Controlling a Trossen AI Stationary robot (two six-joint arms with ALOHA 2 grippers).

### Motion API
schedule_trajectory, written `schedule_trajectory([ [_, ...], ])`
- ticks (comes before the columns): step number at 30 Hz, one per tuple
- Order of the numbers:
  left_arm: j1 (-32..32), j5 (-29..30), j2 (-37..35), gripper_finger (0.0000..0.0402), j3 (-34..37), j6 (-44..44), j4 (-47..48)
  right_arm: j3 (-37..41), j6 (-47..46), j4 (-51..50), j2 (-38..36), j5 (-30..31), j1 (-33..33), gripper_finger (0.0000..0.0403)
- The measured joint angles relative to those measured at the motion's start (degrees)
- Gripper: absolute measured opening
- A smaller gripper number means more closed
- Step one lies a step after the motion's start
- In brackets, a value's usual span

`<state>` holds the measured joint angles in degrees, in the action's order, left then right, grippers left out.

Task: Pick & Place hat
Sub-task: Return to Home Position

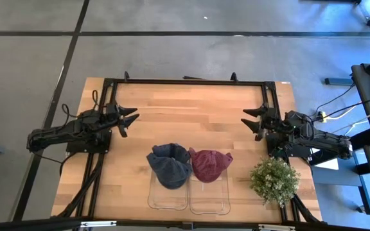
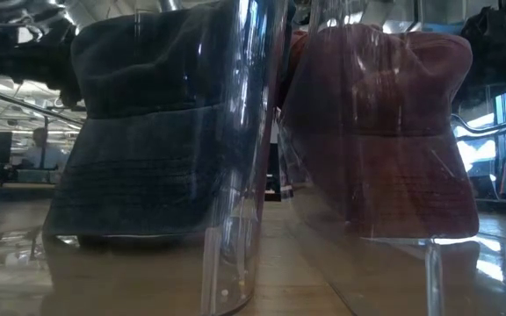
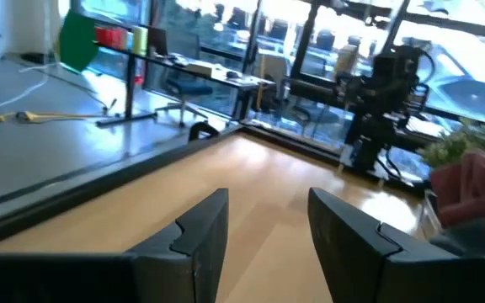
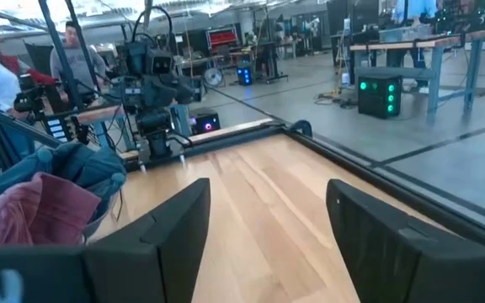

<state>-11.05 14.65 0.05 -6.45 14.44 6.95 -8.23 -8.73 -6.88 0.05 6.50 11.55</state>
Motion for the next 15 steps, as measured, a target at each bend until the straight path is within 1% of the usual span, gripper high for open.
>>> schedule_trajectory([
  [5,0.0,-1.2,0.0,0.0162,3.1,0.0,-2.7,2.8,0.0,4.8,0.0,0.0,0.0,0.0237],
  [9,0.0,-4.0,0.0,0.0159,4.8,0.2,-6.4,5.0,-0.7,7.3,0.0,0.0,0.0,0.0237],
  [15,0.0,-3.7,0.1,0.0157,5.1,-1.7,-7.0,7.9,-1.5,9.2,0.2,-0.1,0.0,0.0237],
])
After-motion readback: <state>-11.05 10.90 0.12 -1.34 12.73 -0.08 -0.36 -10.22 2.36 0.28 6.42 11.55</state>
